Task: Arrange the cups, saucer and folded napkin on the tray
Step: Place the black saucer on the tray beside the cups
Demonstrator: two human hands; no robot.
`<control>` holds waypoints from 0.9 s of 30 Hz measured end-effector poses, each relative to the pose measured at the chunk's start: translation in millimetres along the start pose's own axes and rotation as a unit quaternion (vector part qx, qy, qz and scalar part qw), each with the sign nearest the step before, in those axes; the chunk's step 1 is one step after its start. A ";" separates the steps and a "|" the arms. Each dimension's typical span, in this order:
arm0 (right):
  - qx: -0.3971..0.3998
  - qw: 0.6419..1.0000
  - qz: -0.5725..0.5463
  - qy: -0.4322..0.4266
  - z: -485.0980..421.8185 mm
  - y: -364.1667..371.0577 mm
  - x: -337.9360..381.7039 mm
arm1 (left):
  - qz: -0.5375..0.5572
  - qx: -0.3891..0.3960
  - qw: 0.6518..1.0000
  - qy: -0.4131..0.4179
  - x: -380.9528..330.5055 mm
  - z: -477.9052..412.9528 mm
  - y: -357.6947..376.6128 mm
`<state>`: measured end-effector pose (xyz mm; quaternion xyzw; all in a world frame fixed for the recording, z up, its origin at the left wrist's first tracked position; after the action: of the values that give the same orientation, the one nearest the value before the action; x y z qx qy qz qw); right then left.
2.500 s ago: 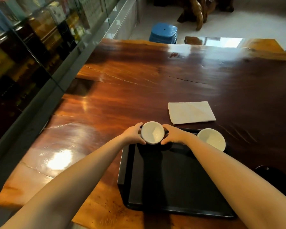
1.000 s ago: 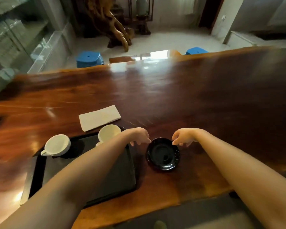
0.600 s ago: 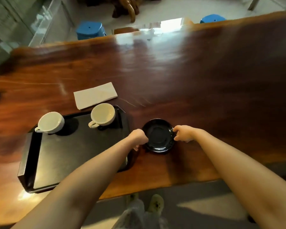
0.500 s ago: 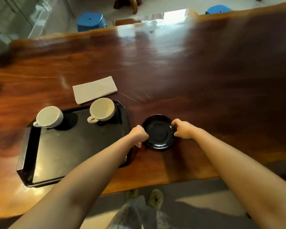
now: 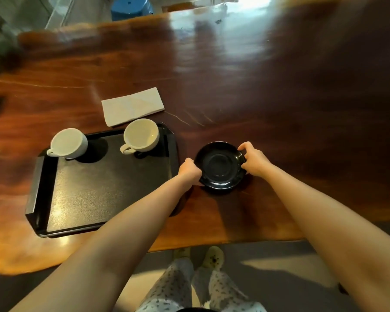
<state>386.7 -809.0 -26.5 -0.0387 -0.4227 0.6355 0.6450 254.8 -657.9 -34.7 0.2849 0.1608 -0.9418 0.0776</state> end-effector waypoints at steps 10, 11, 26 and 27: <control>-0.025 0.998 -0.044 -0.049 9.0 -42.1 61.8 | -0.038 -0.035 0.996 0.074 -41.4 25.6 -50.0; -0.027 0.997 -0.045 -0.056 10.2 -46.1 71.2 | -0.061 -0.045 0.994 0.081 -46.0 30.2 -58.0; -0.048 0.988 0.034 -0.143 21.2 -21.4 243.1 | 0.005 -0.113 0.983 0.142 -31.1 83.9 -214.2; -0.045 0.987 0.041 -0.148 20.2 -10.8 255.2 | -0.003 -0.119 0.984 0.132 -21.7 87.8 -227.6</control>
<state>341.1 -603.3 119.3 0.0096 -0.5400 0.6406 0.5459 173.6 -474.1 105.3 0.3954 0.2810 -0.8702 0.0862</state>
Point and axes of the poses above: each hand's wrist, its own z-axis away from the middle knuckle, its own y-axis out of the palm, x = y × z, the point moved 4 cm from there along -z, towards the middle knuckle, and after that the axes turned 9 degrees about x, right-handed, at the moved point
